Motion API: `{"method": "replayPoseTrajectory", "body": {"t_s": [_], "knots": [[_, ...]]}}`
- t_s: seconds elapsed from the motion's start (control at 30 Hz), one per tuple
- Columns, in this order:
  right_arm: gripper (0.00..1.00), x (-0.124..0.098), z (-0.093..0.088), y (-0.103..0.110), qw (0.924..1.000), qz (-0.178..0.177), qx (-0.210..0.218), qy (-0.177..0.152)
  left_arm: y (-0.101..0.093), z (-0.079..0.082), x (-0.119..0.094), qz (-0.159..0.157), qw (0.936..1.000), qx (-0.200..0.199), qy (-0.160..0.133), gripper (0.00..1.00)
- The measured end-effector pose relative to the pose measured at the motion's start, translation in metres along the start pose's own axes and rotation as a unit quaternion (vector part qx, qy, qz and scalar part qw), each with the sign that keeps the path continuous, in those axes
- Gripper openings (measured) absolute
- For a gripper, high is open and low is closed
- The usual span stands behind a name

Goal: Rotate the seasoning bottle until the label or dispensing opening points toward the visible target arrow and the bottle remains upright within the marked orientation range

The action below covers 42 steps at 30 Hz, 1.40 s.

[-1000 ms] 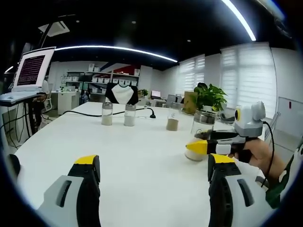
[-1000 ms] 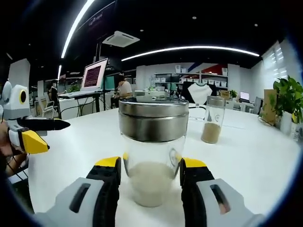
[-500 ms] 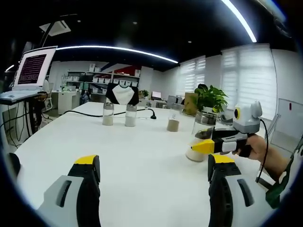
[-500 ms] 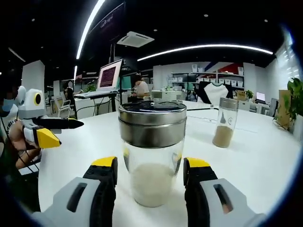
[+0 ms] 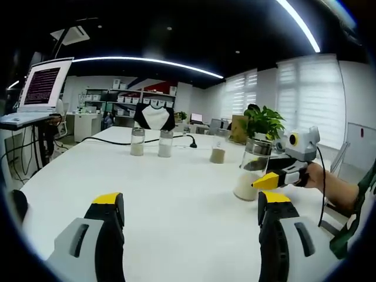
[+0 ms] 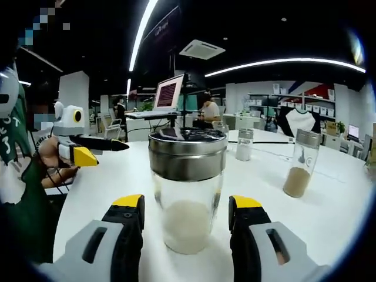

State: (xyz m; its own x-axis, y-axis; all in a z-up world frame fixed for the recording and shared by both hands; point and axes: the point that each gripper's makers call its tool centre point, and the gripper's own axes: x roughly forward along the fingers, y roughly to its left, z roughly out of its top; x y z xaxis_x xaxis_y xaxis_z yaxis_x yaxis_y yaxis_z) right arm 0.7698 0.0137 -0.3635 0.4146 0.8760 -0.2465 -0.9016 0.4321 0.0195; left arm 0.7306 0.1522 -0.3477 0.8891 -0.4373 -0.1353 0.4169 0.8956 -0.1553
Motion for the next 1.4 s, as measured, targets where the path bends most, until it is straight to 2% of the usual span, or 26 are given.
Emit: {"method": "replayPoseTrajectory", "body": {"t_s": [0.07,0.17,0.2,0.27,0.33,0.4,0.5,0.57,0.7,0.97,1.4], "knots": [[0.58,0.0,0.0,-0.002,0.9998,0.013,0.012,-0.002,-0.001,0.0,0.0,-0.001,1.0,0.001,0.0,1.0],[0.56,0.001,0.002,-0.008,0.9999,0.009,0.001,-0.007,-0.001,0.001,0.0,-0.001,1.0,0.001,-0.001,1.0],[0.56,0.002,0.002,-0.005,0.9997,0.025,-0.005,-0.007,-0.001,0.001,0.0,-0.001,1.0,0.001,-0.001,1.0],[0.56,0.004,0.003,-0.002,0.9989,0.045,0.011,-0.01,-0.002,0.001,0.0,-0.002,1.0,0.001,0.0,1.0],[0.56,0.004,0.006,-0.001,0.9982,0.056,0.005,-0.023,-0.003,0.001,0.0,-0.003,1.0,0.001,0.0,1.0],[0.56,0.007,0.004,-0.004,0.9981,0.059,0.011,-0.017,-0.002,0.001,0.001,-0.001,1.0,0.003,0.0,1.0],[0.53,0.009,0.002,-0.001,0.9974,0.072,0.008,-0.007,-0.002,0.0,0.001,-0.002,1.0,0.005,0.002,1.0],[0.51,0.009,0.007,0.001,0.9967,0.078,0.011,-0.019,-0.002,0.0,0.001,-0.002,1.0,0.004,0.002,1.0],[0.45,0.008,0.006,0.003,0.9959,0.088,0.004,-0.018,-0.002,0.001,0.001,-0.002,1.0,0.005,0.001,1.0],[0.43,0.008,0.006,0.004,0.9944,0.104,-0.01,-0.018,-0.004,-0.001,0.002,-0.008,1.0,0.006,0.001,1.0],[0.43,0.009,0.005,0.003,0.9944,0.101,-0.024,-0.022,0.001,0.001,0.0,0.004,1.0,0.004,-0.005,1.0]]}}
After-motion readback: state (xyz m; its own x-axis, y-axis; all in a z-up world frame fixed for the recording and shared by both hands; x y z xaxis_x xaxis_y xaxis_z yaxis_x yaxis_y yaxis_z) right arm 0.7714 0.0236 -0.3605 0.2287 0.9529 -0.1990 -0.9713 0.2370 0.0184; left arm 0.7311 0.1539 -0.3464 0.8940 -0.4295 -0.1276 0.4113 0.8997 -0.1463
